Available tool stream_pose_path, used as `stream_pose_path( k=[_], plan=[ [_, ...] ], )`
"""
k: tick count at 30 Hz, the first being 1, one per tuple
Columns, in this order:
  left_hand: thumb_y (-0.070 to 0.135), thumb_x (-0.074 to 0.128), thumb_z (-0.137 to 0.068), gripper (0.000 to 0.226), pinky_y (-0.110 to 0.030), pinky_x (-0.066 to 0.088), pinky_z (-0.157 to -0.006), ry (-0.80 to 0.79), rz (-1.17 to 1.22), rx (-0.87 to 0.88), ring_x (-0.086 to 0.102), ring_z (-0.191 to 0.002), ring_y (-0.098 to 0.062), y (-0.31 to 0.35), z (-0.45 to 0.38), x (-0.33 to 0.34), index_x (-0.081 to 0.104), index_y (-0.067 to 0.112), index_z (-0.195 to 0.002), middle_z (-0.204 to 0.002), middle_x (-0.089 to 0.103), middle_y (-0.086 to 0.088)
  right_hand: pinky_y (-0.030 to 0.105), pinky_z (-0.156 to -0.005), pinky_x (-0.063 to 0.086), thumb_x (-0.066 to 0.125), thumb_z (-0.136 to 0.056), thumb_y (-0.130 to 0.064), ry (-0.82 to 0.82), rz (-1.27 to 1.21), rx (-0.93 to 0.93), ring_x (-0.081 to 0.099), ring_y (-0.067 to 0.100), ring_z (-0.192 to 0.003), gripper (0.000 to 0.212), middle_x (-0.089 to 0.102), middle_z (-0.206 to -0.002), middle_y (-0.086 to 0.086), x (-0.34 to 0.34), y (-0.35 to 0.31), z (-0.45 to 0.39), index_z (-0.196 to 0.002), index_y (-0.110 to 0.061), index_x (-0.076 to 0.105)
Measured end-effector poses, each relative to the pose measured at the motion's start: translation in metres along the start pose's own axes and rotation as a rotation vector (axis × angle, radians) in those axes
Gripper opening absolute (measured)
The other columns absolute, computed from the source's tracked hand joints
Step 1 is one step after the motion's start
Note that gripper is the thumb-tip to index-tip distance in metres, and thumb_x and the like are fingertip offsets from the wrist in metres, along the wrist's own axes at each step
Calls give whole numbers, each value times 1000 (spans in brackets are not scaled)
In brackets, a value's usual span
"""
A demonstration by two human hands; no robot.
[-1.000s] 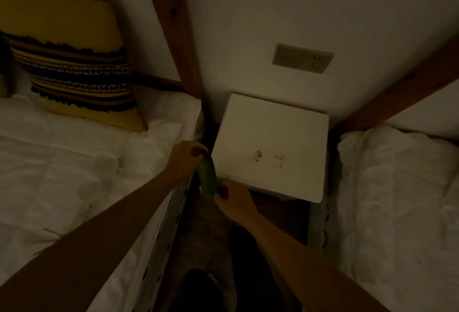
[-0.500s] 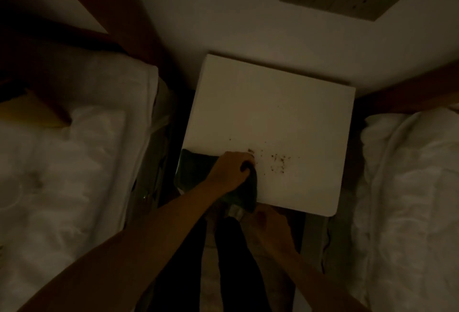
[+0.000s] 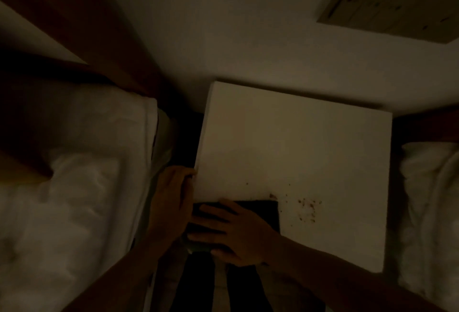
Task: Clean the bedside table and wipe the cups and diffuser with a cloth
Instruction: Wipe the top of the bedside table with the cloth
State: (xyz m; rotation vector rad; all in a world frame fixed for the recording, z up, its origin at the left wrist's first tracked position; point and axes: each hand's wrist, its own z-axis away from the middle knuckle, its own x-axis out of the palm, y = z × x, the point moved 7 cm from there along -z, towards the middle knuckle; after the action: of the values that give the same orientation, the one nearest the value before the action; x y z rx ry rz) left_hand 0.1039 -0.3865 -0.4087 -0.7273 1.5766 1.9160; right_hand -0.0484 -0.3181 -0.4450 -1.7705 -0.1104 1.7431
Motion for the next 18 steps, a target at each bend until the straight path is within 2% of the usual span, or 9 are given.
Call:
stream_pose_path(
  k=[2,4,6,7,8,10,13,15,18],
  plan=[
    [37,32,-101,43,-42,52,-82,17,23,-59,59,-98,-25,-8,-4,0,62,9,-115,-111,61,-8,51,-123,8,39,-103,-46,20,-18,5,4,22,-155,58,9,-167,-8,-1,3,-5,-157,-36,22],
    [40,30,-101,45,-42,51,-83,51,67,-109,59,-97,-25,-8,-7,2,61,11,-114,-109,60,-7,52,-123,11,40,-103,-46,61,-42,56,7,22,-155,55,16,-166,-7,-1,6,-9,-156,-36,27],
    [42,27,-101,41,-32,48,-86,86,122,-155,57,-99,-17,-2,-12,6,58,17,-113,-111,57,-1,53,-121,17,42,-102,-46,146,-39,128,12,23,-154,51,27,-163,-5,-11,17,-21,-151,-35,40],
    [40,27,-102,37,-23,45,-89,112,139,-158,54,-101,-7,3,-16,7,56,21,-113,-112,54,2,53,-121,18,43,-101,-47,178,-28,189,13,23,-154,49,31,-162,-5,-18,27,-29,-148,-33,44],
    [37,28,-103,33,-12,40,-91,140,152,-154,50,-103,4,7,-21,7,55,22,-114,-114,52,3,53,-121,17,42,-101,-49,203,-2,257,12,24,-154,51,30,-162,-5,-25,40,-40,-148,-31,45],
    [32,30,-104,36,-4,32,-96,177,173,-141,47,-109,6,14,-31,4,56,12,-120,-123,51,-5,53,-122,13,37,-101,-51,246,52,397,8,24,-155,56,22,-165,-4,-45,72,-63,-153,-30,36],
    [32,33,-103,45,-6,31,-101,194,170,-91,49,-118,-19,20,-47,0,55,-1,-126,-134,49,-17,53,-123,8,32,-101,-54,294,72,561,6,25,-155,59,17,-167,-3,-74,121,-88,-155,-31,29],
    [35,36,-102,48,-10,31,-104,171,147,-34,48,-124,-24,26,-57,0,53,0,-130,-139,47,-17,52,-123,7,31,-102,-53,316,87,640,6,26,-155,59,17,-167,-2,-89,147,-96,-156,-30,27],
    [41,35,-103,53,-33,31,-117,44,80,103,36,-143,-27,44,-72,17,49,4,-139,-151,41,-12,49,-124,6,28,-102,-52,355,93,821,6,26,-155,60,16,-167,-1,-110,184,-87,-158,-29,22]
  ],
)
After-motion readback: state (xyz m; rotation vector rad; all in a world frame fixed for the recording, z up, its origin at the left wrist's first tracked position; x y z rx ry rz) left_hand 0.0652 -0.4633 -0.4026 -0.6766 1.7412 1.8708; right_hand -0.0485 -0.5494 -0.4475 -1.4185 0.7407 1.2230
